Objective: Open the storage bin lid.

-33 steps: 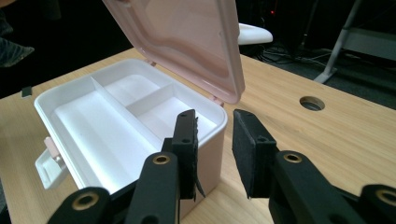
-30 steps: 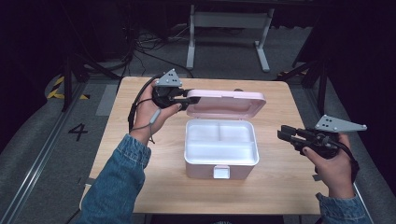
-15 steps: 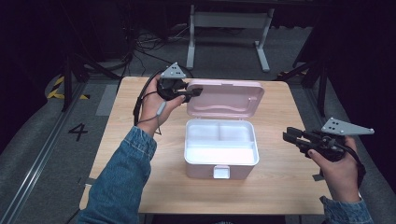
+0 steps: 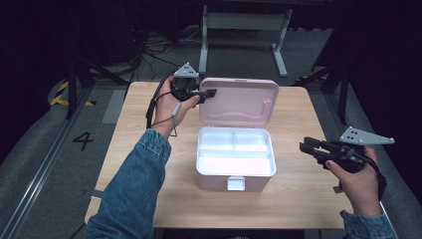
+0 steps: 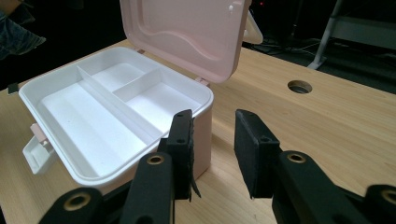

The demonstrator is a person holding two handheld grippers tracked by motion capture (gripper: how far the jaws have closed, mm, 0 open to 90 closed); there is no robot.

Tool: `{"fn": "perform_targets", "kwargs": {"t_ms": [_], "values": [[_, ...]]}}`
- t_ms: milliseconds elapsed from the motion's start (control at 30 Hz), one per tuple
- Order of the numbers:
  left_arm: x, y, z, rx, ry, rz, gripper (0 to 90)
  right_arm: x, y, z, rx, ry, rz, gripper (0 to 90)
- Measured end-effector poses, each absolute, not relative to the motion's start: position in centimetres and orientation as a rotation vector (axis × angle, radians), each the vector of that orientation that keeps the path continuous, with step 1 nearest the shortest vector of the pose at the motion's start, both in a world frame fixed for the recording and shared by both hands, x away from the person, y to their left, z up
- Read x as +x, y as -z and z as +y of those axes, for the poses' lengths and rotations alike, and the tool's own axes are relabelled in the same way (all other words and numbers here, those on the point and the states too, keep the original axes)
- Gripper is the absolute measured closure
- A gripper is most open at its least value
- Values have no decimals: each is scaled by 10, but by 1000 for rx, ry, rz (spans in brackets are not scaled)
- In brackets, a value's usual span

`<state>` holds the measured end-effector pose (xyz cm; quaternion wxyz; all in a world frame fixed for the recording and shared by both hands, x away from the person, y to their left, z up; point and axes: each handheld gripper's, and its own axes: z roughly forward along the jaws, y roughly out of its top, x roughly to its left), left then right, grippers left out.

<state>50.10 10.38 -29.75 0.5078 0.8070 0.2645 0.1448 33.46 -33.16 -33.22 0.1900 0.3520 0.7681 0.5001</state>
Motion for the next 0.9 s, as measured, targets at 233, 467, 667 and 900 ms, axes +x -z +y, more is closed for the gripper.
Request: {"fn": "perform_targets", "kwargs": {"t_ms": [233,467,667,900], "values": [[510,307,102,1919,-330,702,619,334,333,-333,997,-1421,2155,681],[520,315,98,1933,-348,732,563,333,333,-331,980,-1443,2163,676],[529,323,97,1951,-336,763,524,334,334,-332,989,-1441,2164,670],[534,332,93,1964,-329,797,476,335,336,-332,994,-1442,2168,665]]}}
